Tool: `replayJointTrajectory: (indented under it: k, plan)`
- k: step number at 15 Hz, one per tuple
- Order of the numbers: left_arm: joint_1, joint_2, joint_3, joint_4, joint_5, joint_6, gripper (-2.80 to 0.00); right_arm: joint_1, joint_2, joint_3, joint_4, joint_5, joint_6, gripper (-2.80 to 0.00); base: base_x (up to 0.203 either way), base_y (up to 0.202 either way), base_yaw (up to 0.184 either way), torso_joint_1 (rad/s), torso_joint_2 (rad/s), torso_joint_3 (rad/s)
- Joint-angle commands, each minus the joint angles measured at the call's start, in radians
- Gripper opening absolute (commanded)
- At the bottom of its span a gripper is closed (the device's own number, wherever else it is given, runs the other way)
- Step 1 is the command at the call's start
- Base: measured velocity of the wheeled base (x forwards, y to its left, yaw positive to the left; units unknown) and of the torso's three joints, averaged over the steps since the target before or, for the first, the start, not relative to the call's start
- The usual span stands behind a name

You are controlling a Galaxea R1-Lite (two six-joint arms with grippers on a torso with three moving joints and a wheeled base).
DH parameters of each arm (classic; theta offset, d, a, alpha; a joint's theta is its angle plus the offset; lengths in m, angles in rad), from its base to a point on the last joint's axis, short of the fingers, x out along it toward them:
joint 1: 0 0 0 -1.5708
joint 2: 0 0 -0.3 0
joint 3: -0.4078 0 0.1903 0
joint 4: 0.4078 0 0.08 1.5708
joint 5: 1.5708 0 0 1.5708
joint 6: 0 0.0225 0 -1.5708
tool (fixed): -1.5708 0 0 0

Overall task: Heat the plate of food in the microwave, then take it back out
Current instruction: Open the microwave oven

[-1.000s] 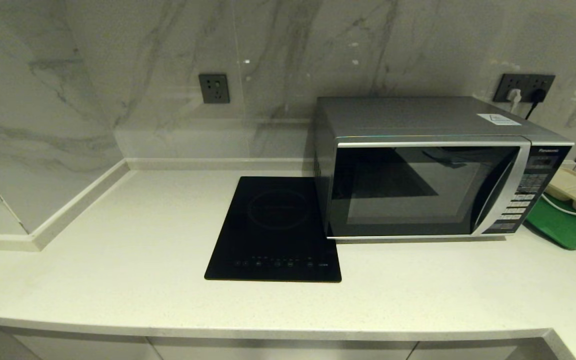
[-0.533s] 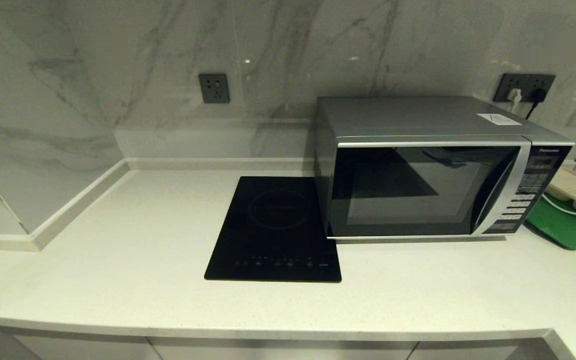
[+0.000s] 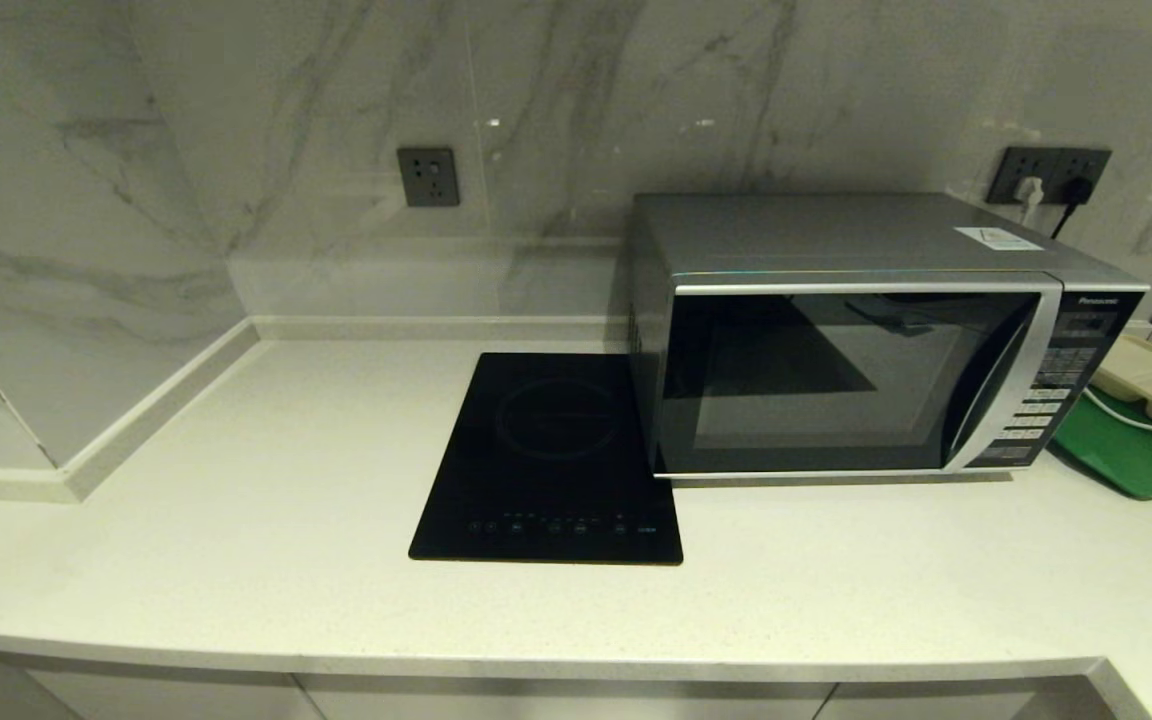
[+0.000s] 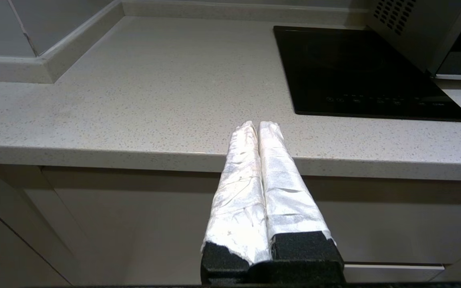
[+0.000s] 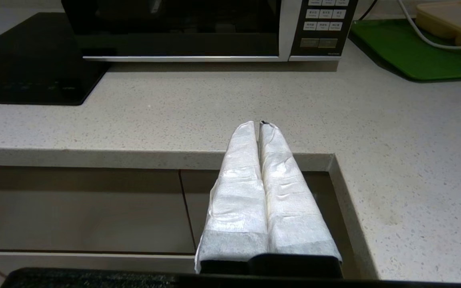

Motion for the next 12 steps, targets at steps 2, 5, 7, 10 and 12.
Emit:
replayJointTrajectory:
  k: [2, 5, 7, 10, 12]
  plan:
    - [0.000, 0.000, 0.000, 0.000, 0.000, -0.001, -2.80, 0.000, 0.000, 0.002, -0.001, -0.003, -0.009, -2.80, 0.000, 0.000, 0.000, 0.000, 0.00, 0.000]
    - [0.000, 0.000, 0.000, 0.000, 0.000, -0.001, -2.80, 0.000, 0.002, -0.020, 0.058, -0.005, -0.010, -2.80, 0.000, 0.000, 0.000, 0.000, 0.00, 0.000]
    - [0.000, 0.000, 0.000, 0.000, 0.000, -0.001, -2.80, 0.000, 0.036, -0.134, 0.165, -0.012, -0.008, -2.80, 0.000, 0.000, 0.000, 0.000, 0.00, 0.000]
    - [0.000, 0.000, 0.000, 0.000, 0.000, -0.001, -2.80, -0.001, 0.226, -0.286, 0.229, -0.027, -0.005, -2.80, 0.000, 0.000, 0.000, 0.000, 0.00, 0.000]
    - [0.000, 0.000, 0.000, 0.000, 0.000, -0.001, -2.80, -0.003, 0.409, -0.385, 0.210, -0.065, -0.017, -2.80, 0.000, 0.000, 0.000, 0.000, 0.00, 0.000]
